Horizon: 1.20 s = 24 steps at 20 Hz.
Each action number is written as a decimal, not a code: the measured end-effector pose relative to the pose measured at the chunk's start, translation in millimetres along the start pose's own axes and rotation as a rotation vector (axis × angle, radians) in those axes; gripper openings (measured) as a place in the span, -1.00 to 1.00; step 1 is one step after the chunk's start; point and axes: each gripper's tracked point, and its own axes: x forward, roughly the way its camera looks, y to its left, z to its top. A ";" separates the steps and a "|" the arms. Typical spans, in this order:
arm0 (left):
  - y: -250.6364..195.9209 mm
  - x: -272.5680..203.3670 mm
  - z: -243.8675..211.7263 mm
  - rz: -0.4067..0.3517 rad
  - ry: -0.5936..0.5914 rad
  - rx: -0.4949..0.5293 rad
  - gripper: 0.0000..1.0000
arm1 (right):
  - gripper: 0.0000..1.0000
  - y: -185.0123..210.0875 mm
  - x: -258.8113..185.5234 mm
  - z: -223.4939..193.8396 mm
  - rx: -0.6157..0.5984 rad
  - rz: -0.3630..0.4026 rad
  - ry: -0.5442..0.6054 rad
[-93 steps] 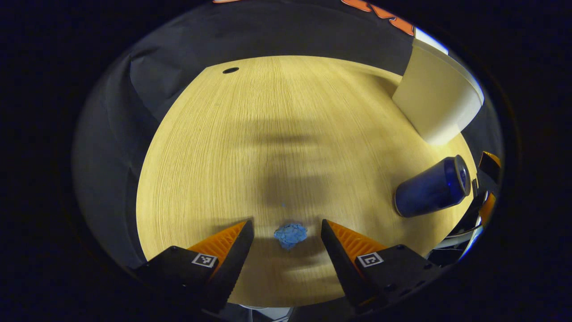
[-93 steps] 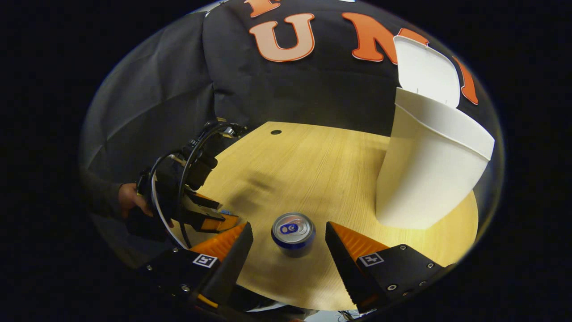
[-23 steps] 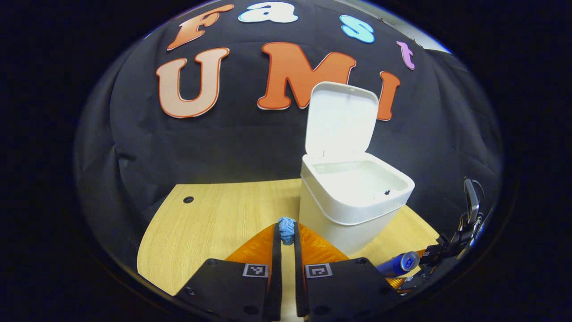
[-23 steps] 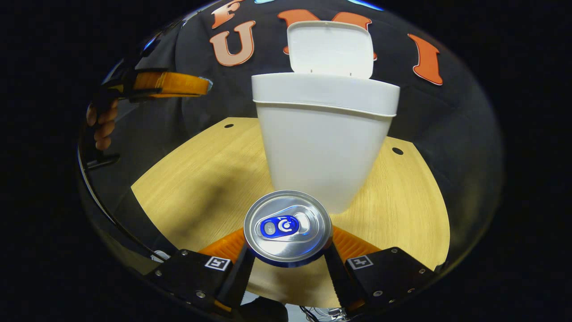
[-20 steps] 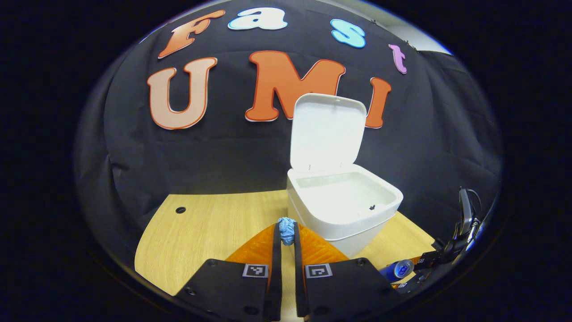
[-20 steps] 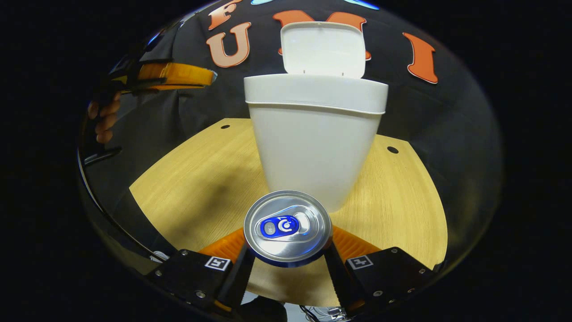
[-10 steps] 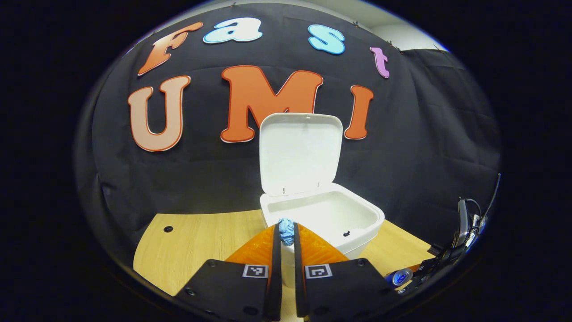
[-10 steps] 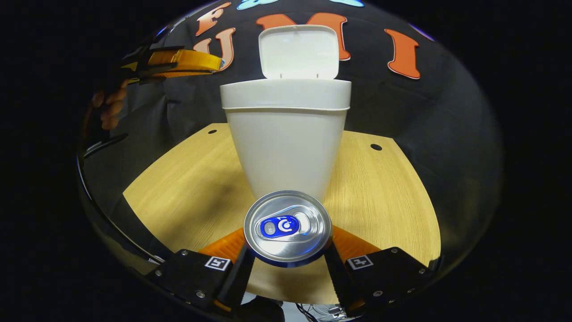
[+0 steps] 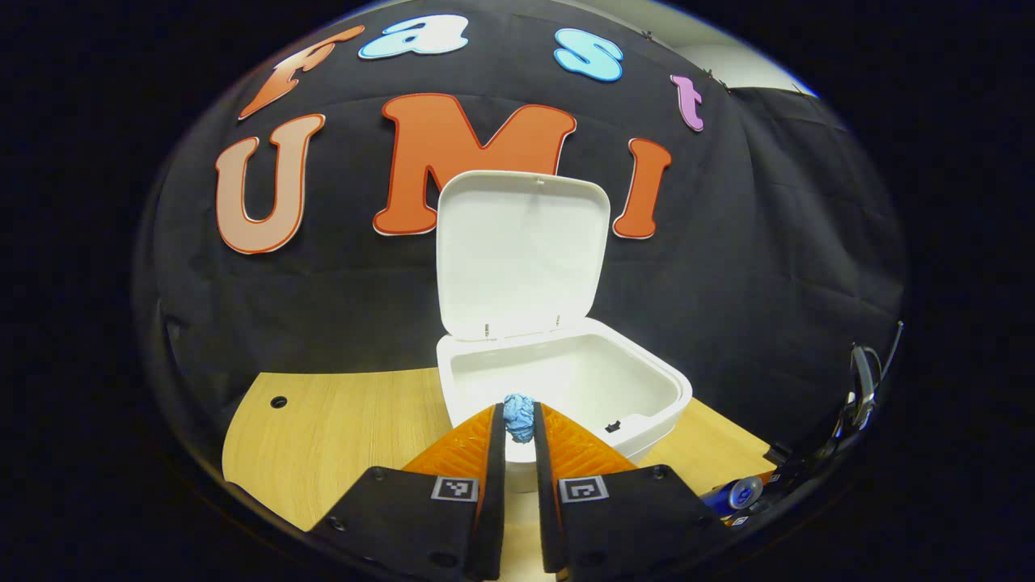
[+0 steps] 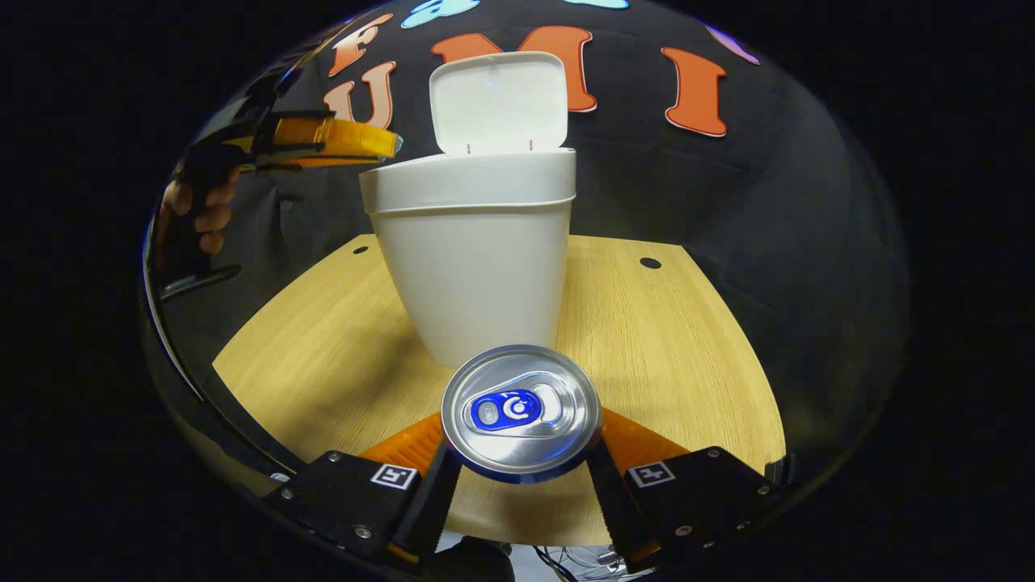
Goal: Press the lid of the desktop garbage bin to open it, pick up the crumpled paper on the desktop and throw it into the bin, then pick up the pop can on the desktop and drop it into the bin, and finally close the garbage bin lid.
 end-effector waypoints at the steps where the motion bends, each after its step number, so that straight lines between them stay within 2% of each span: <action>1: -1.9 1.4 -1.7 -0.008 0.001 0.006 -0.55 | 0.60 -1.2 -0.2 5.6 0.000 -0.009 -0.014; 4: -2.5 3.9 -1.9 -0.014 0.000 0.019 -0.46 | 0.60 -11.5 -7.1 24.1 -0.015 -0.025 -0.042; 7: -2.1 4.0 -3.0 -0.019 -0.004 0.018 -0.46 | 0.60 -17.3 -10.9 47.9 -0.040 -0.036 -0.079; 8: -0.9 3.6 -2.7 -0.017 -0.002 0.024 -0.31 | 0.60 -19.3 -14.9 56.7 -0.051 -0.036 -0.093; 9: 1.5 3.8 -2.5 -0.013 -0.003 0.032 -0.31 | 0.60 -22.4 -18.7 68.8 -0.062 -0.043 -0.112; 10: 2.9 3.7 -1.0 -0.014 -0.011 0.035 -0.09 | 0.60 -23.7 -21.7 81.5 -0.068 -0.044 -0.134; 13: 1.8 2.1 0.1 -0.027 -0.026 0.038 0.12 | 0.60 -28.0 -30.5 117.7 -0.067 -0.051 -0.200; 16: 8.0 -4.9 1.1 -0.008 -0.039 0.066 0.63 | 0.60 -25.2 -35.7 146.9 -0.076 -0.038 -0.254; 18: 15.1 -10.1 -0.1 0.009 -0.045 0.074 0.78 | 0.58 -24.0 -39.1 160.5 -0.080 -0.029 -0.280; 24: 47.4 -27.8 -1.2 0.082 -0.052 0.052 0.79 | 0.59 -13.2 -45.2 190.5 -0.110 0.003 -0.322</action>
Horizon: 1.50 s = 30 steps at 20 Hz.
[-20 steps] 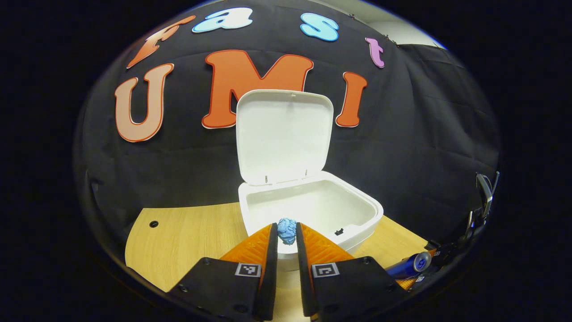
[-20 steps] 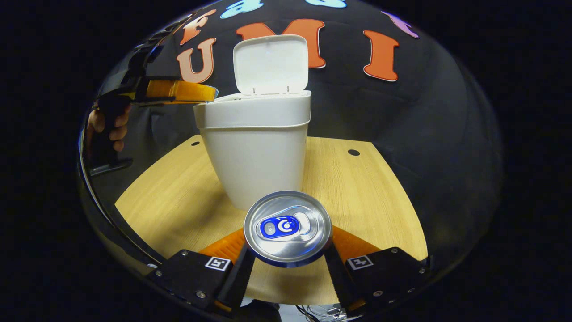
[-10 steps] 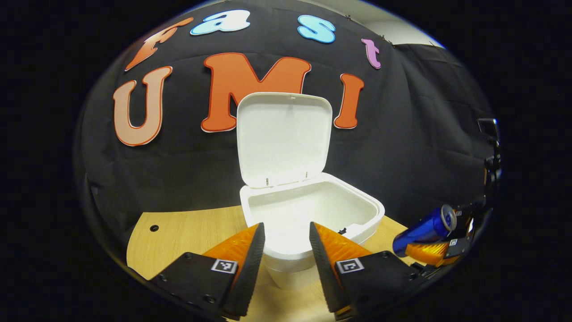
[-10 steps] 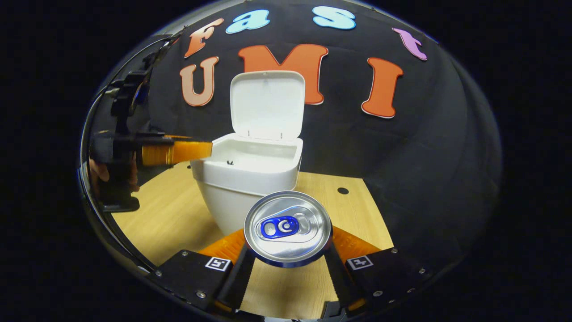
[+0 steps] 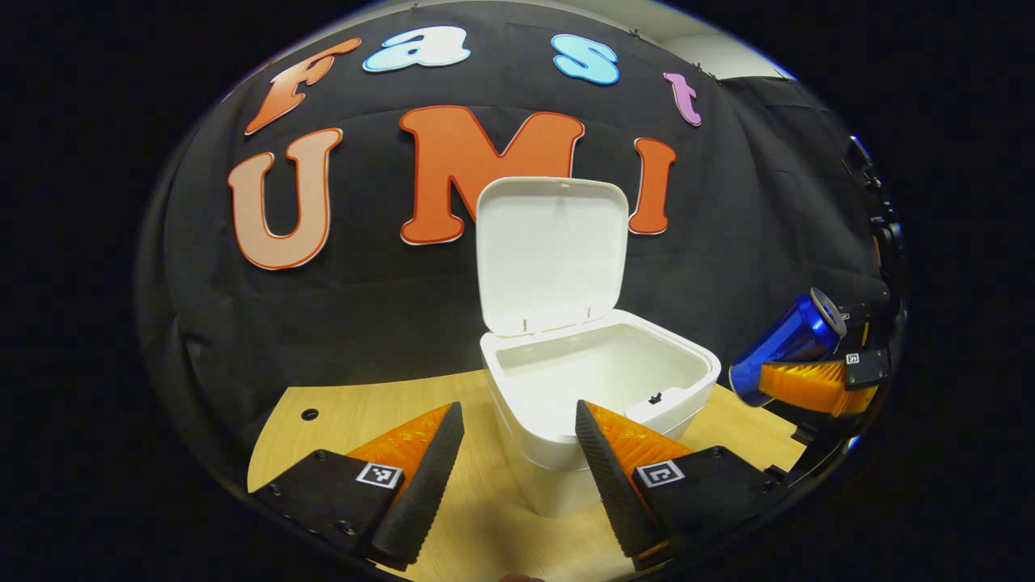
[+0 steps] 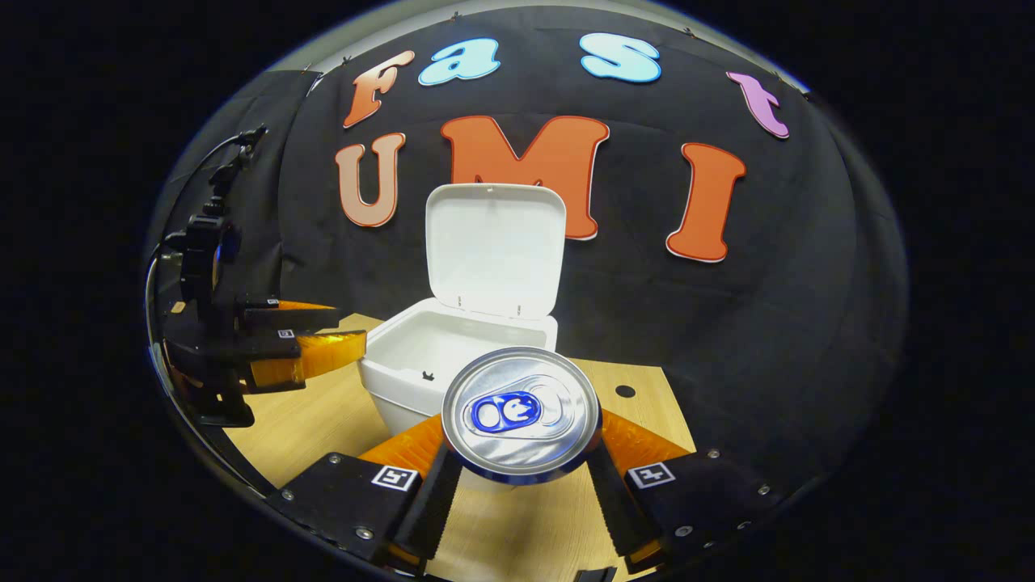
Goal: Press the lid of the desktop garbage bin to open it, pick up the crumpled paper on the desktop and throw it into the bin, then pick up the pop can on the desktop and drop it into the bin, and finally close the garbage bin lid.
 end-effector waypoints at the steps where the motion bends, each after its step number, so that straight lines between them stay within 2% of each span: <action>1: 4.5 -2.0 -1.3 0.014 -0.003 -0.007 0.79 | 0.58 1.5 2.0 6.1 -0.003 0.006 -0.012; 7: 36.5 -24.0 -2.0 0.121 -0.017 -0.043 0.82 | 0.58 13.5 10.6 40.6 -0.049 0.075 -0.075; 11: 56.7 -42.2 -2.2 0.212 -0.042 -0.069 0.79 | 0.58 14.1 28.7 48.8 -0.084 0.116 -0.080; 12: 62.5 -47.4 -3.1 0.238 -0.047 -0.081 0.79 | 0.49 17.5 31.9 48.8 -0.088 0.131 -0.075; 13: 67.7 -52.5 -7.6 0.263 -0.046 -0.093 0.76 | 0.58 19.6 34.5 47.7 -0.092 0.145 -0.066; 19: 100.3 -81.3 -18.1 0.375 -0.027 -0.122 0.79 | 0.59 27.2 60.2 33.3 -0.120 0.182 0.020; 22: 115.4 -85.0 -19.7 0.375 -0.017 -0.117 0.79 | 0.59 34.7 72.1 27.2 -0.145 0.176 0.070; 27: 143.2 -64.4 -27.0 0.324 0.012 -0.104 0.79 | 0.58 37.9 84.6 18.3 -0.182 0.097 0.141; 30: 145.5 -48.6 -28.8 0.266 0.014 -0.106 0.79 | 0.60 34.8 90.9 6.6 -0.177 0.044 0.201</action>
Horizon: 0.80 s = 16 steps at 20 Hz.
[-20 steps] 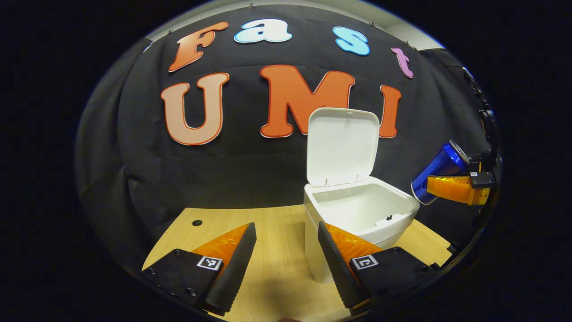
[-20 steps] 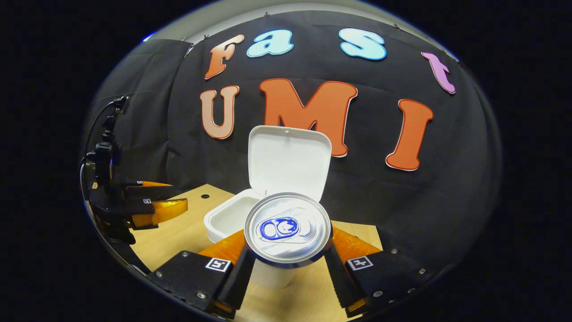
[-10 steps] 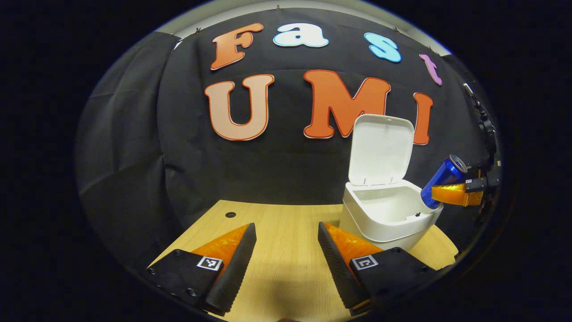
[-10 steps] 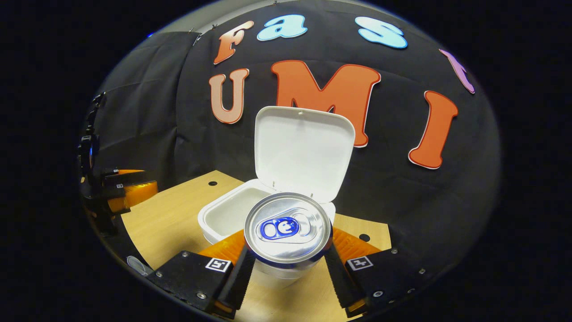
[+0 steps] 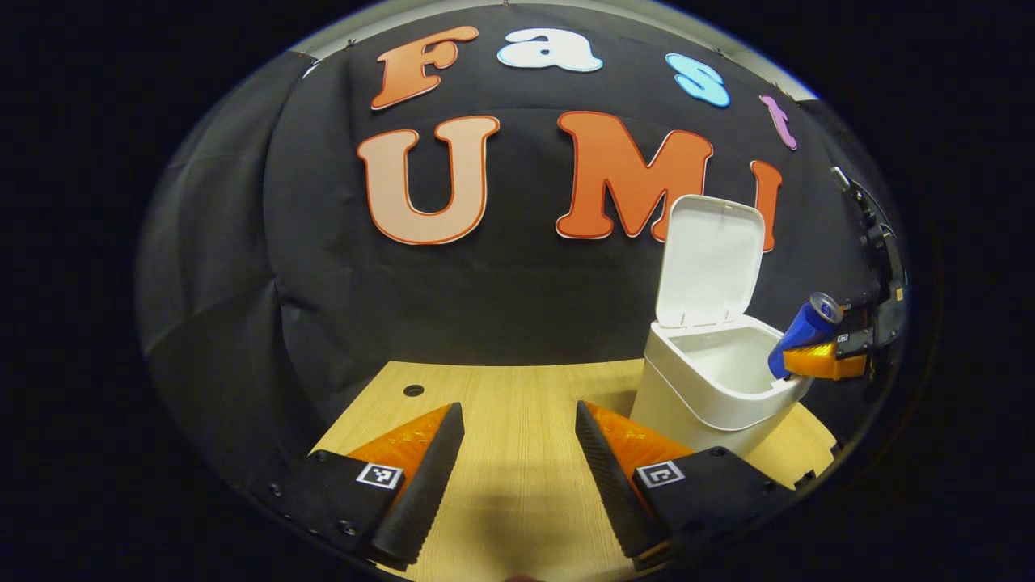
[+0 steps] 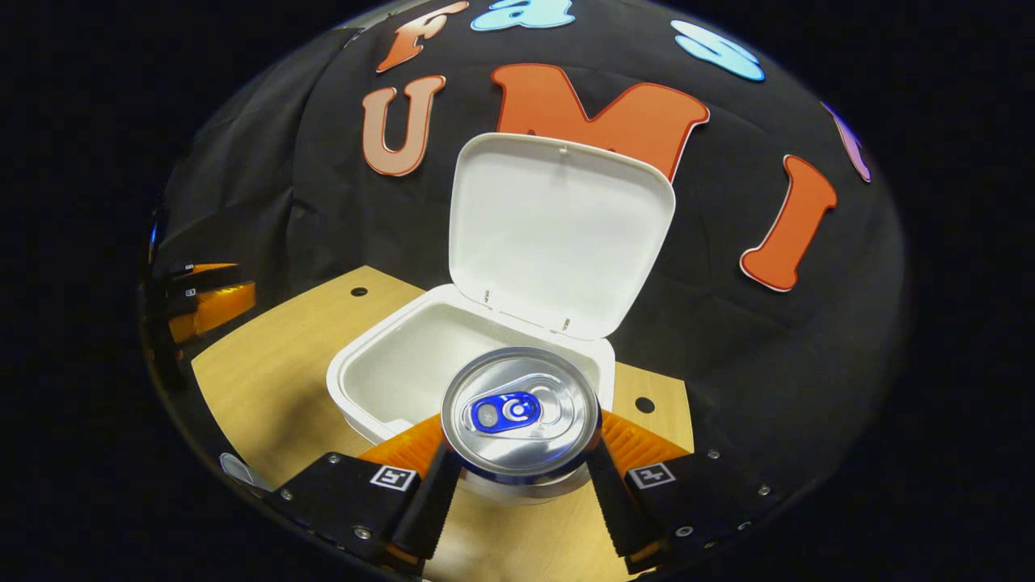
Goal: Press the lid of the desktop garbage bin to open it, pick up the crumpled paper on the desktop and throw it into the bin, then pick up the pop can on the desktop and drop it into the bin, and finally close the garbage bin lid.
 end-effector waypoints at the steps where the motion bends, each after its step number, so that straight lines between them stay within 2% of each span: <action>1: -0.3 5.9 -5.1 -0.020 0.014 -0.003 0.79 | 0.60 -0.4 0.5 -1.6 0.003 -0.011 0.010; 5: 1.7 25.0 -18.6 -0.059 0.054 -0.038 0.80 | 0.63 -4.1 -0.2 -3.1 0.032 -0.041 0.031; 10: -2.2 29.6 -14.8 -0.097 0.035 -0.035 0.79 | 0.66 -11.3 -2.0 1.8 0.045 -0.086 0.032; 16: 15.6 20.2 -15.7 -0.060 0.028 -0.040 0.79 | 0.66 -21.5 -7.2 47.8 0.026 -0.111 -0.055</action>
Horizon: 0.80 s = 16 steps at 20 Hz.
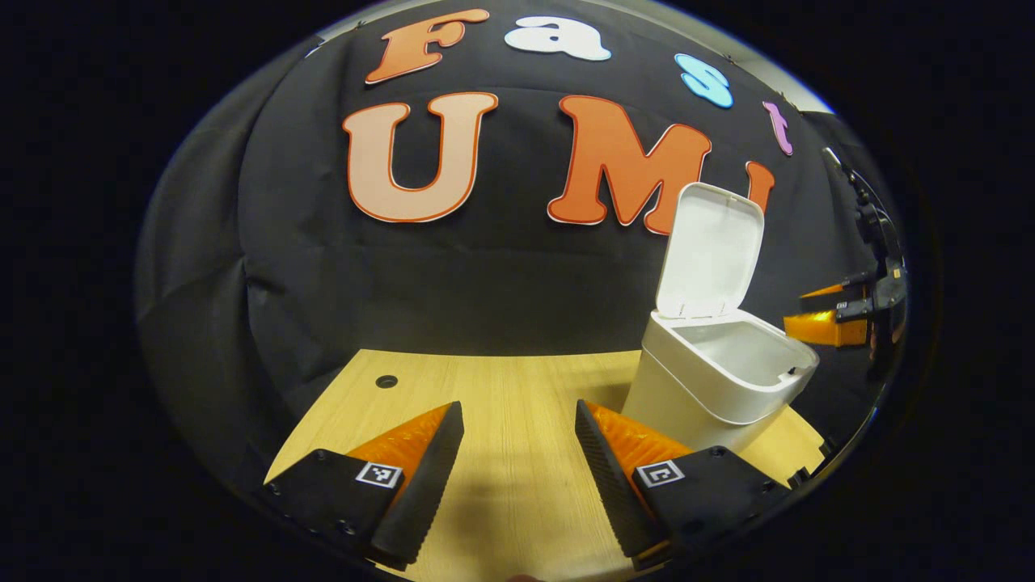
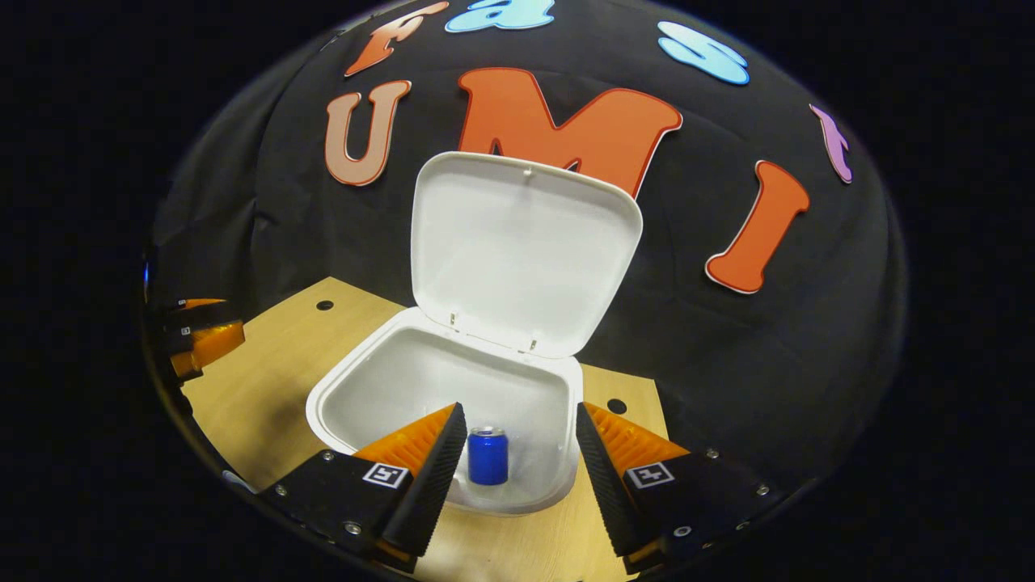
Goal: Press the lid of the desktop garbage bin to open it, pick up the crumpled paper on the desktop and throw it into the bin, then pick up the pop can on the desktop and drop it into the bin, and finally close the garbage bin lid.
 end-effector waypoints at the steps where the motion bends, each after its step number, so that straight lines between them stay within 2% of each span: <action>1: 5.8 -2.4 -0.7 0.012 0.000 0.004 0.77 | 0.65 -1.8 0.2 9.9 0.000 -0.001 -0.020; 6: 26.0 -14.9 2.4 0.068 -0.018 0.019 0.89 | 0.65 -5.1 -6.7 76.5 -0.002 0.021 -0.161; 12: 33.0 -23.5 4.0 0.068 -0.029 0.060 0.89 | 0.65 -12.2 -6.4 164.2 -0.031 -0.009 -0.330; 16: 40.8 -22.0 6.7 0.075 -0.038 0.071 0.89 | 0.65 -3.8 0.2 207.1 -0.014 0.012 -0.412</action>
